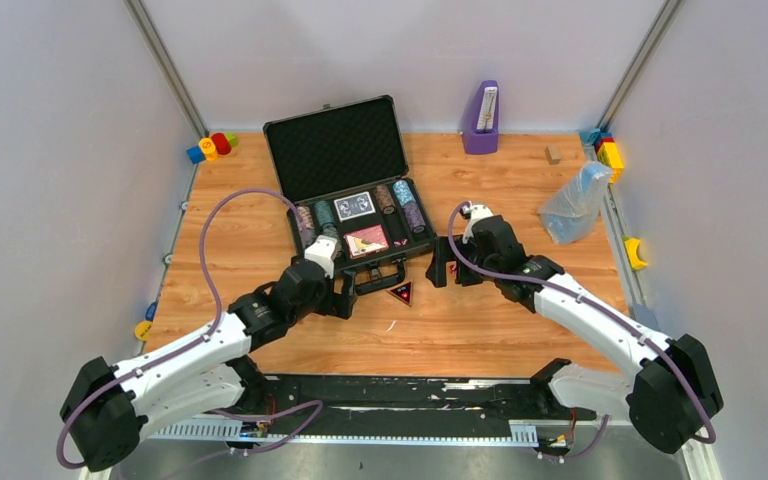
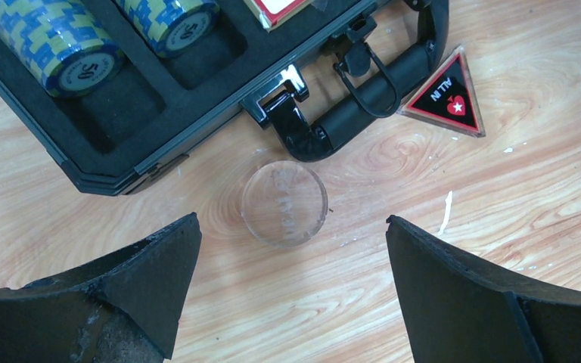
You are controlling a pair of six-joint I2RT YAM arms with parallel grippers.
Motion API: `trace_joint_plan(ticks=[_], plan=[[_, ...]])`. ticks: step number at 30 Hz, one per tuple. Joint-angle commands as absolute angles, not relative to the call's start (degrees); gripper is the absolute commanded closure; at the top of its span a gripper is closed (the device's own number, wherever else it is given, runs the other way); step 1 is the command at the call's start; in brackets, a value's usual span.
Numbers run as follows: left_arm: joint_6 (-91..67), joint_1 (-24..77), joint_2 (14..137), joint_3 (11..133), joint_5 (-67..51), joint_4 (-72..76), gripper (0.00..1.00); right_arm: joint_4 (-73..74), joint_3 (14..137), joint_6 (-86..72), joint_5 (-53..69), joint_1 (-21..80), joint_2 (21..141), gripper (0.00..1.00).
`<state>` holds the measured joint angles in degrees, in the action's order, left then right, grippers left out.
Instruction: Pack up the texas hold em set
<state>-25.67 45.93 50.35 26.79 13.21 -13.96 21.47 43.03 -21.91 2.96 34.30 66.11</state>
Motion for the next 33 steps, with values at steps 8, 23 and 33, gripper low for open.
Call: trace_joint_plan(ticks=[8,23,33], plan=[[-31.6,47.1,61.5,31.9,13.0,-16.4,0.01,15.9,40.7,-21.1,8.7,34.3,62.1,0.00],[-35.8,47.2,76.5,37.5,14.8,-18.7,0.07,13.1,40.1,-22.8,14.2,34.3,60.7,0.02],[-37.0,49.3,82.1,39.2,19.7,-18.4,0.12,14.2,40.1,-26.7,8.4,34.3,56.3,0.02]])
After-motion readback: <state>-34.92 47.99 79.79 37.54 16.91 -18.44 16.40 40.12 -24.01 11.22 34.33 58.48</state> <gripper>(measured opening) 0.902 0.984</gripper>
